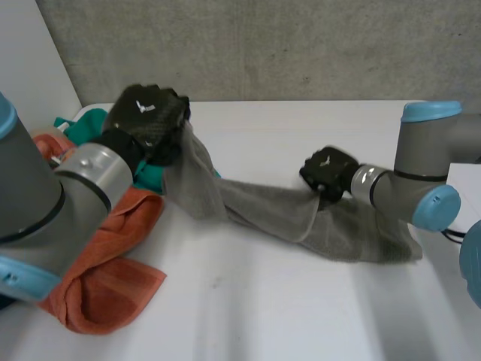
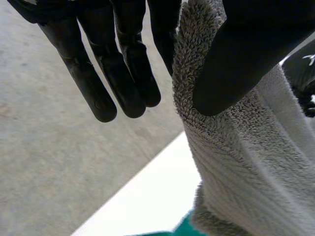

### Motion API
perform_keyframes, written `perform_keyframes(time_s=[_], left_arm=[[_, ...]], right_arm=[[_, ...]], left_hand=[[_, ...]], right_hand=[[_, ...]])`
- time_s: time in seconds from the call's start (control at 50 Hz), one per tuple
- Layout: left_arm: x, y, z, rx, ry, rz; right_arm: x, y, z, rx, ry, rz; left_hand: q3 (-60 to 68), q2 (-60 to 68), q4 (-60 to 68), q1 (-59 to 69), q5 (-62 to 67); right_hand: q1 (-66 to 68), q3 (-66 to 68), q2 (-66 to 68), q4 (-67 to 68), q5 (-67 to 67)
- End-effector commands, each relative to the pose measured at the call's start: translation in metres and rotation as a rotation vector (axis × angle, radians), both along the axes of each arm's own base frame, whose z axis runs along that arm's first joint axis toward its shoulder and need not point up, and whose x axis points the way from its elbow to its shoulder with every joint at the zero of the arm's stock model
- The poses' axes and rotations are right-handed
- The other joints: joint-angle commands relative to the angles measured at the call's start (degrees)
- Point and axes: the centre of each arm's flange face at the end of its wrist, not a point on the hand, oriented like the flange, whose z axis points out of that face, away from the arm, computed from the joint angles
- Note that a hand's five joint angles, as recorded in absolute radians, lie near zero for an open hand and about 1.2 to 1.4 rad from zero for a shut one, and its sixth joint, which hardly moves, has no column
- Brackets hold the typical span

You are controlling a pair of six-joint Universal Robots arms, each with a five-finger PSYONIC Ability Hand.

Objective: Fold the laundry.

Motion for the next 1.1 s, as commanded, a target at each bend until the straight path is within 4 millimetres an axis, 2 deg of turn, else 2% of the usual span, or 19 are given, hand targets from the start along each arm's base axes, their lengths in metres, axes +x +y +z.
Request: perform_keyframes(time_s=[0.02,0.04,0.08,0.1,0.14,0.16,0.22,0.28,0.44,0.46,0.52,0.6,0.66,0.72,0.8,0.84,0.86,0.94,1.1], left_arm=[[0.003,-0.055,0.065,-0.298,0.221,0.046],[0.004,-0.06,0.076,-0.346,0.255,0.05],[0.007,-0.07,0.097,-0.434,0.321,0.052],[0.012,-0.077,0.118,-0.515,0.385,0.048],[0.014,-0.082,0.133,-0.569,0.433,0.038],[0.017,-0.086,0.145,-0.609,0.479,0.024],[0.018,-0.09,0.148,-0.584,0.515,-0.007],[0.018,-0.09,0.138,-0.522,0.512,-0.02],[0.023,-0.085,0.05,-0.22,0.437,0.005],[0.025,-0.081,0.027,-0.161,0.414,0.018],[0.028,-0.07,-0.018,-0.037,0.372,0.036],[0.03,-0.058,-0.07,0.094,0.32,0.055],[0.031,-0.051,-0.104,0.18,0.274,0.064],[0.034,-0.049,-0.117,0.221,0.242,0.078],[0.046,-0.043,-0.127,0.299,0.151,0.159],[0.05,-0.039,-0.125,0.314,0.124,0.199],[0.054,-0.036,-0.121,0.321,0.1,0.238],[0.048,-0.017,-0.103,0.307,0.07,0.254],[0.016,0.021,-0.082,0.247,0.008,0.129]], right_arm=[[-0.015,-0.055,0.092,-0.365,-0.279,-0.287],[-0.022,-0.061,0.129,-0.483,-0.397,-0.329],[-0.029,-0.061,0.163,-0.579,-0.496,-0.348],[-0.036,-0.057,0.195,-0.667,-0.596,-0.346],[-0.044,-0.047,0.228,-0.758,-0.685,-0.318],[-0.047,-0.043,0.235,-0.772,-0.699,-0.31],[-0.054,-0.029,0.247,-0.777,-0.705,-0.274],[-0.057,-0.021,0.24,-0.733,-0.674,-0.25],[-0.063,0.011,0.162,-0.391,-0.492,-0.228],[-0.065,0.021,0.14,-0.311,-0.441,-0.227],[-0.063,0.042,0.106,-0.189,-0.351,-0.209],[-0.061,0.093,0.042,0.03,-0.128,-0.14],[-0.062,0.125,0.016,0.143,0.033,-0.06],[-0.062,0.132,0.014,0.184,0.064,-0.046],[-0.064,0.123,0.027,0.178,0.001,-0.096],[-0.066,0.118,0.035,0.16,-0.034,-0.12],[-0.067,0.114,0.044,0.135,-0.063,-0.137],[-0.071,0.107,0.063,0.068,-0.099,-0.165],[-0.074,0.096,0.079,-0.002,-0.122,-0.218]], left_hand=[[9.61,10.17,10.2,10.77,10.18],[9.78,10.34,10.36,10.94,10.34],[9.78,10.34,10.37,10.94,10.35],[9.95,10.51,10.53,11.11,10.51],[9.95,10.51,10.53,11.11,10.51],[9.95,10.51,10.53,11.11,10.51],[9.95,10.51,10.53,11.11,10.51],[9.78,10.35,10.37,10.94,10.35],[8.94,9.51,9.53,10.1,9.51],[8.44,9.0,9.03,9.6,9.01],[7.6,8.16,8.18,8.76,8.16],[4.91,5.48,5.5,6.07,5.48],[0.04,0.61,0.63,1.2,0.61],[-4.0,-3.43,-3.41,-2.84,-3.43],[-18.63,-18.07,-18.04,-17.47,-18.06],[-22.66,-22.1,-22.08,-21.5,-22.1],[-30.84,-30.28,-30.26,-29.69,-30.28],[-53.76,-53.2,-53.18,-52.6,-53.2],[-54.52,-53.96,-53.93,-53.36,-53.95]], right_hand=[[16.22,12.09,12.59,11.71,13.49],[16.22,12.09,12.59,11.71,13.49],[16.22,12.09,12.59,11.71,13.49],[16.22,12.09,12.59,11.71,13.49],[16.22,12.09,12.59,11.71,13.49],[16.22,12.09,12.59,11.71,13.49],[16.22,12.09,12.59,11.71,13.49],[16.22,12.09,12.59,11.71,13.49],[16.22,12.09,12.59,11.71,13.49],[16.22,12.09,12.59,11.71,13.49],[16.22,12.09,12.59,11.71,13.49],[16.22,12.09,12.59,11.71,13.49],[16.22,12.09,12.59,11.71,13.49],[16.22,12.09,12.59,11.71,13.49],[16.22,12.09,12.59,11.71,13.49],[3.34,-0.8,-0.29,-1.18,0.6],[-17.9,-22.03,-21.53,-22.41,-20.64],[-46.47,-50.6,-50.1,-50.98,-49.21],[-52.26,-56.4,-55.89,-56.78,-55.0]])
